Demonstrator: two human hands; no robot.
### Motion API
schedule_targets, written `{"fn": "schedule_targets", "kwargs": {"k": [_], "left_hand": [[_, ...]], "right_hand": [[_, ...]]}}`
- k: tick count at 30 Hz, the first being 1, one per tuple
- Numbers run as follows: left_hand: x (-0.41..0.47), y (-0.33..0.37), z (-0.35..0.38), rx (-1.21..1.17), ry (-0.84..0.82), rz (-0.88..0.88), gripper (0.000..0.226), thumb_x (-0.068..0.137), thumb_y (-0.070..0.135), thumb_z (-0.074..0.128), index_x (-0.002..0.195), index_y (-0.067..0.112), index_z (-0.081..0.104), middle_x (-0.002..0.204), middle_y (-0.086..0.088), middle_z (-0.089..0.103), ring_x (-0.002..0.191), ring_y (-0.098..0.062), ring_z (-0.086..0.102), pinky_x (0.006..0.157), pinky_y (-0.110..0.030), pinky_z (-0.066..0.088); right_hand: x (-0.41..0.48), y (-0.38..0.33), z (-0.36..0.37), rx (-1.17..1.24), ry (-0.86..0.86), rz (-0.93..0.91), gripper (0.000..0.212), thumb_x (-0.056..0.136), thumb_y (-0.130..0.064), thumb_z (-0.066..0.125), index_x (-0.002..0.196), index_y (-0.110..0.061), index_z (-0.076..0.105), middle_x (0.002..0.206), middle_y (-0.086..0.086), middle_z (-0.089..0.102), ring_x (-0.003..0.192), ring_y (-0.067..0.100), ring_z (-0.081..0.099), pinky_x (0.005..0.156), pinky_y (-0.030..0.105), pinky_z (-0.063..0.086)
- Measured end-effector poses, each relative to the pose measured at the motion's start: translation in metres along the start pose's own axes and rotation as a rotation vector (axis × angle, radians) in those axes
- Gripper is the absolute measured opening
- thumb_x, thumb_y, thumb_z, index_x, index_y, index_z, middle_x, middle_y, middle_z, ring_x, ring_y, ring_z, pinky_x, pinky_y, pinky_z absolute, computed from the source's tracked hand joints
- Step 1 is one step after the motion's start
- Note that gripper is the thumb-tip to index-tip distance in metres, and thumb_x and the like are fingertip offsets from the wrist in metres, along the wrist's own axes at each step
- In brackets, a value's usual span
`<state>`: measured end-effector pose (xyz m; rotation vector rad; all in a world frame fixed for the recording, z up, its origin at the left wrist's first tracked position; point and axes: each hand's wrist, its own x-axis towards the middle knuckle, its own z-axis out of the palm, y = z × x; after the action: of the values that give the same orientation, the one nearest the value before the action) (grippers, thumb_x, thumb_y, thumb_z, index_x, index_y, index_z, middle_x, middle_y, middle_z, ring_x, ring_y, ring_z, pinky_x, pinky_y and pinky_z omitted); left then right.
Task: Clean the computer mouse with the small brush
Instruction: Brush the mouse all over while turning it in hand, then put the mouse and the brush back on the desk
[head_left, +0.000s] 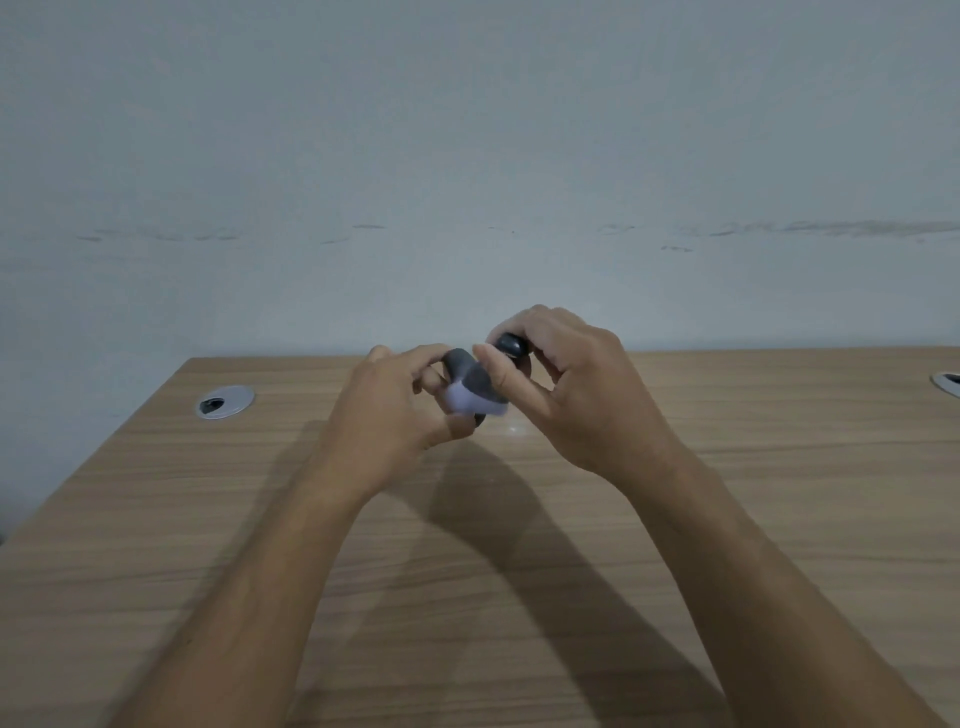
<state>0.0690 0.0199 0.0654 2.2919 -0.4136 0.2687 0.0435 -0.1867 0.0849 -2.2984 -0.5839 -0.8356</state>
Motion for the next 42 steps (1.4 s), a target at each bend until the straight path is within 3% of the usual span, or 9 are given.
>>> {"fn": "schedule_targets", "kwargs": {"k": [2, 7, 13, 16, 19, 21, 27, 34, 42], "left_hand": [[-0.001, -0.007, -0.001, -0.059, 0.030, -0.017, 0.035, 0.085, 0.036, 0.089, 0.119, 0.038, 0.078, 0.088, 0.009, 0.080, 0.103, -0.010, 0.062, 0.076, -0.024, 0.041], [0.000, -0.017, 0.003, -0.249, 0.003, -0.090, 0.036, 0.090, 0.030, 0.090, 0.124, 0.034, 0.080, 0.093, 0.035, 0.078, 0.086, 0.017, 0.063, 0.067, 0.002, 0.040], [0.002, -0.020, 0.006, -0.397, 0.012, -0.127, 0.050, 0.088, 0.016, 0.094, 0.132, 0.027, 0.074, 0.108, 0.004, 0.086, 0.063, 0.011, 0.058, 0.060, -0.006, 0.042], [0.001, -0.018, 0.011, -0.357, -0.051, -0.097, 0.055, 0.085, 0.015, 0.095, 0.132, 0.033, 0.072, 0.112, 0.007, 0.087, 0.079, 0.009, 0.064, 0.072, -0.013, 0.045], [0.001, -0.021, 0.017, -0.296, -0.071, -0.098, 0.058, 0.079, 0.032, 0.097, 0.131, 0.040, 0.072, 0.112, 0.009, 0.087, 0.105, -0.012, 0.068, 0.087, -0.033, 0.049], [0.001, -0.022, 0.016, -0.314, -0.036, -0.143, 0.057, 0.074, 0.044, 0.095, 0.127, 0.039, 0.074, 0.108, 0.010, 0.087, 0.105, -0.015, 0.071, 0.089, -0.037, 0.052], [0.006, -0.022, 0.011, -0.591, 0.013, -0.256, 0.026, 0.089, 0.017, 0.093, 0.113, 0.020, 0.083, 0.100, 0.002, 0.091, 0.090, -0.011, 0.082, 0.082, -0.019, 0.060], [0.008, -0.016, 0.007, -0.689, 0.016, -0.304, 0.029, 0.087, 0.026, 0.094, 0.113, 0.017, 0.085, 0.107, 0.000, 0.091, 0.113, -0.015, 0.085, 0.109, -0.031, 0.058], [0.007, -0.017, 0.010, -0.587, 0.028, -0.233, 0.040, 0.085, 0.020, 0.097, 0.119, 0.024, 0.077, 0.099, 0.003, 0.089, 0.090, -0.008, 0.077, 0.090, -0.031, 0.054]], "right_hand": [[-0.001, 0.007, 0.002, -0.040, 0.083, 0.049, 0.022, 0.109, -0.037, 0.063, 0.100, -0.019, 0.072, 0.088, -0.010, 0.068, 0.081, 0.013, 0.058, 0.074, 0.022, 0.044], [-0.003, 0.008, 0.008, 0.035, 0.186, 0.165, 0.022, 0.108, -0.034, 0.066, 0.099, -0.016, 0.074, 0.074, -0.019, 0.056, 0.068, -0.002, 0.053, 0.065, 0.009, 0.034], [-0.009, 0.031, 0.011, -0.018, 0.225, 0.325, 0.026, 0.107, -0.038, 0.065, 0.092, -0.017, 0.071, 0.070, -0.017, 0.056, 0.067, 0.005, 0.053, 0.065, 0.016, 0.032], [-0.010, 0.033, 0.013, 0.009, 0.273, 0.388, 0.026, 0.107, -0.041, 0.065, 0.096, -0.018, 0.072, 0.071, -0.018, 0.056, 0.069, 0.008, 0.052, 0.068, 0.023, 0.034], [-0.006, 0.016, 0.013, 0.081, 0.227, 0.301, 0.023, 0.107, -0.040, 0.066, 0.100, -0.020, 0.074, 0.074, -0.018, 0.059, 0.067, 0.001, 0.053, 0.066, 0.017, 0.035], [-0.004, 0.008, 0.011, 0.119, 0.141, 0.234, 0.023, 0.106, -0.040, 0.066, 0.101, -0.020, 0.075, 0.077, -0.016, 0.061, 0.069, 0.003, 0.056, 0.065, 0.014, 0.037], [-0.008, 0.026, 0.009, 0.009, 0.208, 0.296, 0.027, 0.106, -0.038, 0.066, 0.092, -0.016, 0.072, 0.070, -0.018, 0.053, 0.064, 0.000, 0.048, 0.064, 0.017, 0.031], [-0.004, 0.005, 0.012, 0.108, 0.156, 0.164, 0.020, 0.107, -0.040, 0.067, 0.104, -0.022, 0.076, 0.090, -0.014, 0.070, 0.079, 0.006, 0.058, 0.070, 0.013, 0.040], [-0.012, 0.035, 0.017, -0.064, 0.297, 0.340, 0.025, 0.108, -0.041, 0.063, 0.097, -0.020, 0.070, 0.088, -0.012, 0.067, 0.087, 0.016, 0.060, 0.074, 0.026, 0.042]]}}
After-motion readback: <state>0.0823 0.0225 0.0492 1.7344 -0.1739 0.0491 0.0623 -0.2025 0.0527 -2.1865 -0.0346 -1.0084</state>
